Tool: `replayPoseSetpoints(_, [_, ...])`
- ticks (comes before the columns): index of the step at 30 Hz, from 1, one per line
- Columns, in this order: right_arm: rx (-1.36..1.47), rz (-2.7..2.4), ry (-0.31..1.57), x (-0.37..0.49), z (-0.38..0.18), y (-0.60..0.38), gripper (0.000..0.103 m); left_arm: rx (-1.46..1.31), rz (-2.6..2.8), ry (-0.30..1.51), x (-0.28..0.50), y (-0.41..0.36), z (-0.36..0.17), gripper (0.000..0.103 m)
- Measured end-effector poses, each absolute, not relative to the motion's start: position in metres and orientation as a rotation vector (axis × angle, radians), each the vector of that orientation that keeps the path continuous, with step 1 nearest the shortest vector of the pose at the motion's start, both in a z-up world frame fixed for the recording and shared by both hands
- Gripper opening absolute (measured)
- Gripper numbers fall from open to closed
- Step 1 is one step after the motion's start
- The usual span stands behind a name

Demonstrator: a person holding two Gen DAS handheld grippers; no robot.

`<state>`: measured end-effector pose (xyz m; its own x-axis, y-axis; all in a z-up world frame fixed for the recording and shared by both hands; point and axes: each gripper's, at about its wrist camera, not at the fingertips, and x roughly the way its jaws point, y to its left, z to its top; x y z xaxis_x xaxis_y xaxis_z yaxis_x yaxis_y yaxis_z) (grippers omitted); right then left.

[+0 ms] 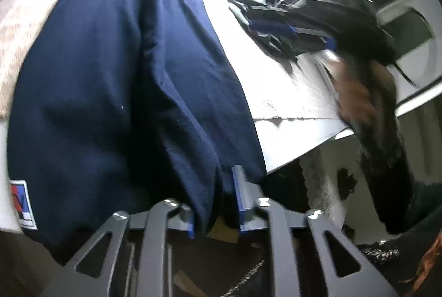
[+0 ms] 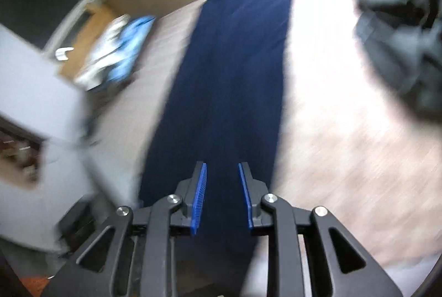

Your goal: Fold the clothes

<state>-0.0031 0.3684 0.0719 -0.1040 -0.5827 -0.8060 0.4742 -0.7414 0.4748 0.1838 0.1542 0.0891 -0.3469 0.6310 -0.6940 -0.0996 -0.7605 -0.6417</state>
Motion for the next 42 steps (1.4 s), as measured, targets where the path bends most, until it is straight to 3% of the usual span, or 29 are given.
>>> replayPoseSetpoints(5, [1.484, -1.944, 0.032, -0.05, 0.053, 0.344, 0.024, -1.443, 2.17, -0.699, 0.187, 0.166, 0.089, 0.04])
replayPoseSetpoints(7, [1.49, -1.954, 0.095, -0.069, 0.045, 0.334, 0.024, -1.454, 2.175, -0.699, 0.186, 0.167, 0.087, 0.032])
replayPoseSetpoints(9, [1.497, -1.963, 0.158, -0.088, 0.037, 0.324, 0.024, -1.466, 2.181, -0.699, 0.185, 0.169, 0.086, 0.009])
replayPoseSetpoints(11, [1.502, -1.971, 0.222, -0.107, 0.03, 0.314, 0.019, -1.465, 2.17, -0.715, 0.185, 0.169, 0.087, 0.004])
replayPoseSetpoints(12, [1.504, -1.975, 0.254, -0.117, 0.026, 0.309, 0.003, -1.458, 2.158, -0.732, 0.184, 0.168, 0.089, 0.004])
replayPoseSetpoints(19, [1.493, -1.933, 0.218, -0.14, 0.046, 0.332, 0.002, -1.201, 2.032, -0.959, 0.188, 0.162, 0.127, 0.004])
replayPoseSetpoints(22, [1.524, -1.942, 0.267, -0.139, 0.03, 0.325, 0.003, -1.379, 2.04, -0.929, 0.183, 0.164, 0.092, 0.004])
replayPoseSetpoints(24, [1.57, -1.955, 0.331, -0.134, 0.013, 0.32, 0.006, -1.475, 2.044, -0.924, 0.185, 0.164, 0.073, 0.002])
replayPoseSetpoints(26, [1.581, -1.951, 0.279, -0.126, 0.01, 0.325, 0.01, -1.493, 2.056, -0.912, 0.186, 0.163, 0.07, 0.003])
replayPoseSetpoints(28, [1.582, -1.912, 0.17, -0.114, 0.014, 0.337, 0.029, -1.485, 2.077, -0.889, 0.187, 0.163, 0.074, 0.003])
replayPoseSetpoints(29, [1.584, -1.894, 0.129, -0.106, 0.016, 0.343, 0.031, -1.483, 2.088, -0.871, 0.186, 0.163, 0.076, 0.004])
replayPoseSetpoints(33, [1.609, -1.818, 0.103, -0.063, 0.015, 0.351, 0.032, -1.492, 2.088, -0.846, 0.182, 0.16, 0.077, 0.004])
replayPoseSetpoints(37, [1.613, -1.843, 0.228, -0.032, 0.007, 0.343, 0.033, -1.506, 2.081, -0.801, 0.179, 0.161, 0.078, 0.004])
replayPoseSetpoints(38, [1.599, -1.857, 0.264, -0.025, 0.006, 0.342, 0.032, -1.505, 2.072, -0.798, 0.177, 0.164, 0.08, 0.004])
replayPoseSetpoints(40, [1.569, -1.862, 0.311, -0.018, 0.004, 0.342, 0.003, -1.504, 2.054, -0.793, 0.172, 0.17, 0.083, 0.004])
replayPoseSetpoints(42, [1.562, -1.85, 0.312, -0.017, 0.004, 0.348, 0.003, -1.47, 2.02, -0.819, 0.176, 0.175, 0.093, 0.004])
